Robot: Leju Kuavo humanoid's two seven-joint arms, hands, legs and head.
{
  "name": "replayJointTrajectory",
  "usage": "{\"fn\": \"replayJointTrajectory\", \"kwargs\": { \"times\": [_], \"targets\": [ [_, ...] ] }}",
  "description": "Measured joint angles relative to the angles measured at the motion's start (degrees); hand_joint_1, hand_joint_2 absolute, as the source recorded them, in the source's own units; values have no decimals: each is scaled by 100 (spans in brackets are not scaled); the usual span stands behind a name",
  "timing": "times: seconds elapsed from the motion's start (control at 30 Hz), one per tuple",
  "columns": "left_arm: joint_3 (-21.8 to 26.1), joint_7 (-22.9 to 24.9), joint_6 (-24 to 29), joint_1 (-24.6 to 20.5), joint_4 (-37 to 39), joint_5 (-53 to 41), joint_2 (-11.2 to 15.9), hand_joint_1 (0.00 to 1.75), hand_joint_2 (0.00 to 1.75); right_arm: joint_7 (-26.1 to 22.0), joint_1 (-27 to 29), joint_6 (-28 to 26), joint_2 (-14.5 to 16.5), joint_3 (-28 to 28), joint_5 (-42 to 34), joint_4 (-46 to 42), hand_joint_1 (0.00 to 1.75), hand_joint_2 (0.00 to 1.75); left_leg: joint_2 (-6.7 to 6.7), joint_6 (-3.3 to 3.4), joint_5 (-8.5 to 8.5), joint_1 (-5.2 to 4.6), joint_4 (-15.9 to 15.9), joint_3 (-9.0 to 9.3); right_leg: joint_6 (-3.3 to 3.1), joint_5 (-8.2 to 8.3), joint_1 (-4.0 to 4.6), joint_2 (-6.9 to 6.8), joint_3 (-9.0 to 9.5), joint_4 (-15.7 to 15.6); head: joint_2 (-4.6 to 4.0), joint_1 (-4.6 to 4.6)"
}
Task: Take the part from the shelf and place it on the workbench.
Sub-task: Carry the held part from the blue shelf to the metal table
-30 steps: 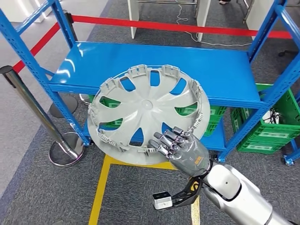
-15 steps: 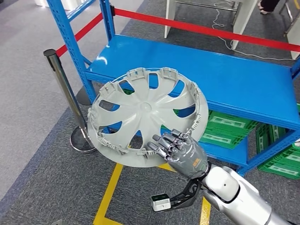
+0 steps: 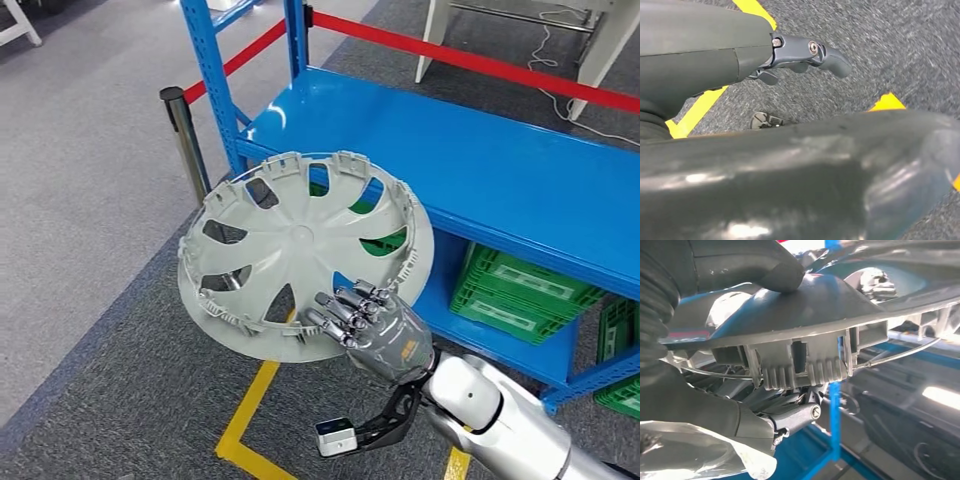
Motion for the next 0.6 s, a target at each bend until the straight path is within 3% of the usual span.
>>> {"fn": "replayJointTrajectory", "kwargs": {
  "times": [0.07, 0.1, 0.17, 0.23, 0.3, 0.37, 0.4, 0.47, 0.5, 0.57, 0.6],
  "targets": [
    [-1, -2, 12, -20, 0, 1, -2, 0, 0, -1, -2, 0, 0, 14, -17, -2, 175, 175, 209, 68, 105, -57, -458, 205, 42, -21, 37, -120, 9, 4, 0, 4],
    [-1, -2, 14, -25, 0, 2, -3, 0, 0, -2, -7, 0, 0, 17, -20, -4, 175, 175, 211, 99, 84, -82, -492, 198, 65, -26, 53, -188, 12, -1, 0, 6],
    [-2, -3, 18, -15, 0, 6, -3, 0, 0, -4, -26, 0, -1, 20, -23, -8, 175, 175, 65, 169, 112, -72, -533, 183, 120, -63, 49, -264, 28, -7, 0, 12],
    [-4, -7, 22, -16, 0, 11, -2, 0, 0, -12, -46, 0, -2, 20, -37, -15, 175, 175, -78, 243, 153, -43, -585, 197, 155, -256, 23, 8, -78, 236, 0, 26],
    [-15, -12, 24, -28, 0, 7, -12, 0, 0, -32, -53, -1, -2, 21, -56, -19, 175, 175, -226, 291, 172, -34, -597, 194, 158, -612, 11, 383, -436, 966, 0, 49],
    [-31, -15, 26, -31, 0, 1, -25, 0, 0, -60, -54, 0, -2, 30, -80, -19, 175, 175, -395, 307, 173, -42, -592, 192, 164, -788, 14, 495, -785, 1614, 0, 58],
    [-36, -19, 30, -30, 0, 5, -27, 0, 0, -74, -54, 0, -2, 39, -95, -18, 175, 175, -483, 308, 172, -42, -585, 195, 163, -710, 14, 506, -831, 1646, 0, 58],
    [-38, -34, 36, -28, 0, 21, -27, 0, 0, -104, -60, 0, -2, 57, -126, -17, 175, 175, -668, 293, 161, -31, -548, 198, 157, -280, -3, 585, -607, 1063, 0, 58],
    [-38, -46, 36, -29, 0, 33, -25, 0, 0, -119, -69, 0, -2, 62, -137, -17, 175, 175, -754, 271, 150, -31, -518, 185, 154, -106, -18, 705, -441, 683, 0, 60],
    [-38, -73, 33, -25, 0, 60, -19, 0, 0, -159, -92, -1, -2, 63, -163, -21, 175, 175, -902, 212, 140, -20, -447, 124, 145, 38, -41, 898, -205, 191, 0, 54],
    [-38, -83, 32, -15, 0, 70, -15, 0, 0, -179, -105, -2, 3, 65, -176, -25, 175, 175, -961, 180, 150, -13, -433, 89, 136, 9, -37, 926, -178, 156, 0, 54]
  ]
}}
